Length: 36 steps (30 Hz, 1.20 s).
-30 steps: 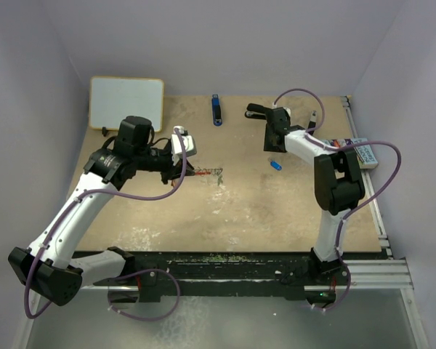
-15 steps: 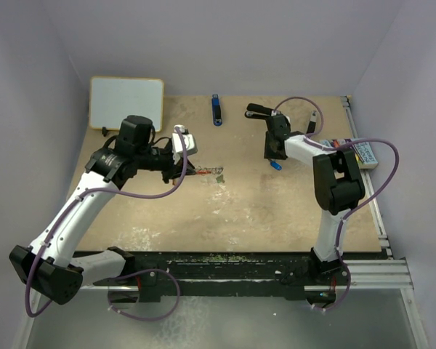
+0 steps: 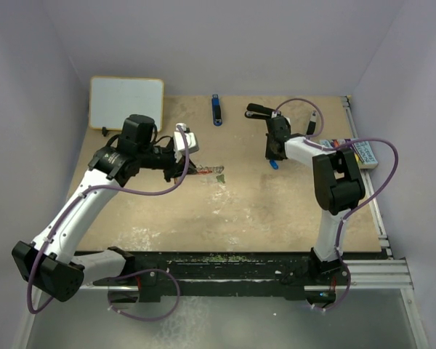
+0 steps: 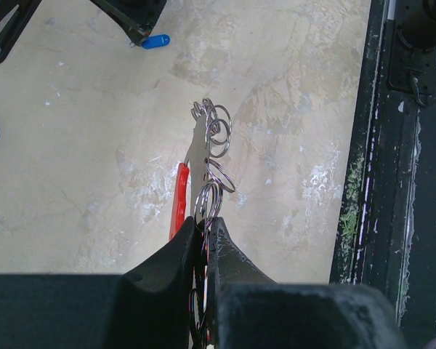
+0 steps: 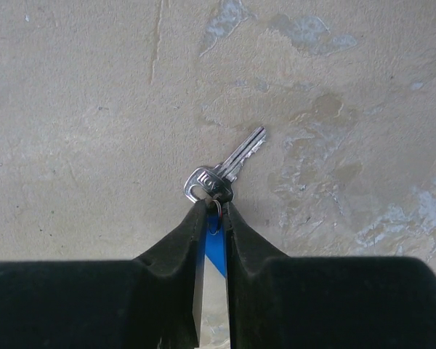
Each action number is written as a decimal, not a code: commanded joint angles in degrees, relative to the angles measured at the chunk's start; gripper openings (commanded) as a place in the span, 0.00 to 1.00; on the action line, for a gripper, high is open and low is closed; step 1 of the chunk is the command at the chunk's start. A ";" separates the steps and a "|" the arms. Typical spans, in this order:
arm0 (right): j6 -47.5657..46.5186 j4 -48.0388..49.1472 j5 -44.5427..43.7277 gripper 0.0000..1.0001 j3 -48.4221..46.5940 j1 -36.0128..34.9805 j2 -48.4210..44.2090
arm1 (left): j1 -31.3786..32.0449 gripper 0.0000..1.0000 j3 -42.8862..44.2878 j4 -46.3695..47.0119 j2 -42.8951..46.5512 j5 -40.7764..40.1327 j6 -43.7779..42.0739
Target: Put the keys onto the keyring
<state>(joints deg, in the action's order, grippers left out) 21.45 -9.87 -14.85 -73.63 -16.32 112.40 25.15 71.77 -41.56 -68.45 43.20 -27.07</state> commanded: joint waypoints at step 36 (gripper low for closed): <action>0.73 -5.19 23.50 0.00 3.65 -17.45 -44.22 | 0.01 0.04 2.69 6.40 -0.35 -10.13 6.94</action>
<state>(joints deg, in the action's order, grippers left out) 19.57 -15.94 1.96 -67.51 -27.77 68.71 25.15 73.41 -39.16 -69.56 32.86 -22.02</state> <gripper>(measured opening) 0.004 0.084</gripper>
